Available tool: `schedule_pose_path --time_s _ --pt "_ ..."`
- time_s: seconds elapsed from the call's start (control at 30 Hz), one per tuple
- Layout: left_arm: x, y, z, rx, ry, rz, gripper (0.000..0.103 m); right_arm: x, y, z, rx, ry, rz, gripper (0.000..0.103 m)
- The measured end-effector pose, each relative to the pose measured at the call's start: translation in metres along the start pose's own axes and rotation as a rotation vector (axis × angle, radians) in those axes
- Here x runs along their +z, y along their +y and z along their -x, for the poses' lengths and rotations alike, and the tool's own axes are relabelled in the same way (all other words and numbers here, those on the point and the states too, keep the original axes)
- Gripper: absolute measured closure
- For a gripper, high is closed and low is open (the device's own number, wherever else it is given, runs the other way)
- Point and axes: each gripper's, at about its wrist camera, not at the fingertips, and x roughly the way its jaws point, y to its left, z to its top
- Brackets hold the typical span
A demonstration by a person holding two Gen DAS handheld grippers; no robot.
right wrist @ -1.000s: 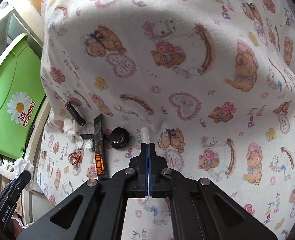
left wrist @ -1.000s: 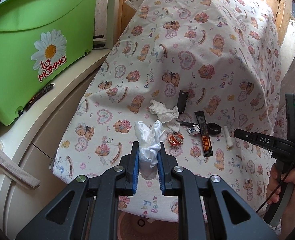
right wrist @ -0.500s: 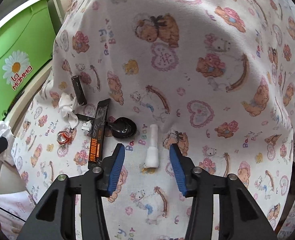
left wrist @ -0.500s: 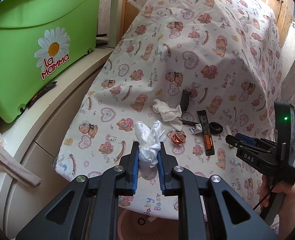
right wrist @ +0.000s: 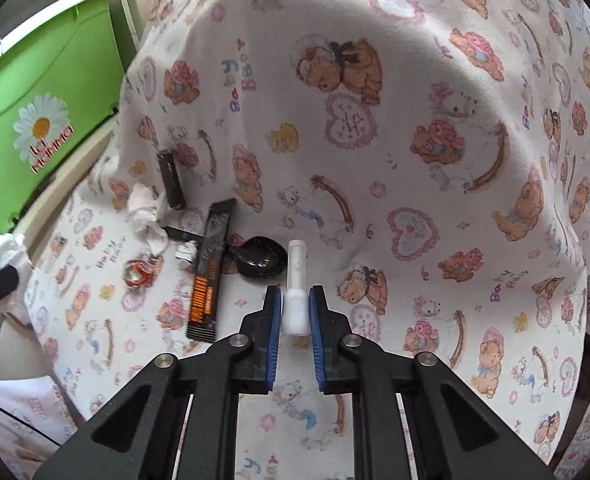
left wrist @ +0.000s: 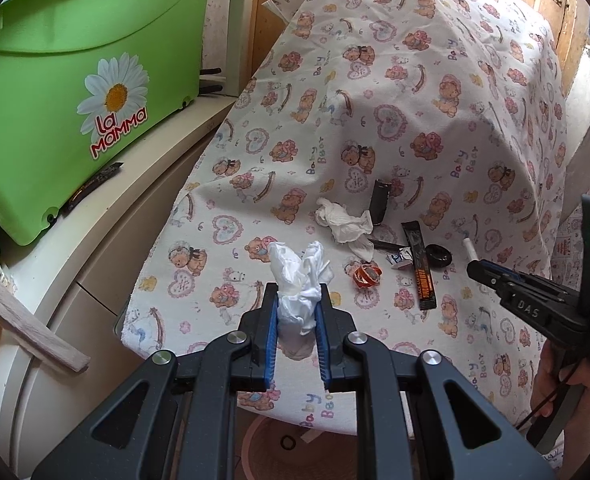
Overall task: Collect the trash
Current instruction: 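Grasp the crumpled white tissue with the left tool while the right tool grasps the cotton swab, then lower both held items over the pink wastebasket and open both tools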
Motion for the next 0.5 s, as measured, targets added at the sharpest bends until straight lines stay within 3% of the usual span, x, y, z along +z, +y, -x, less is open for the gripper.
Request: schedule_pose_path --time_s 0.1,0.3,0.5 --pt "-0.002 0.001 0.001 0.002 0.001 0.000 0.088 0.000 0.000 0.019 0.089 -0.049 -0.019 0.088" --pt "-0.008 -0.003 0.006 -0.003 0.006 -0.022 0.088 -0.014 0.009 0.045 0.115 -0.090 0.011 0.088" --pt "-0.019 -0.010 0.032 -0.055 0.030 -0.036 0.088 -0.039 0.022 0.085 0.105 -0.135 0.022 0.087"
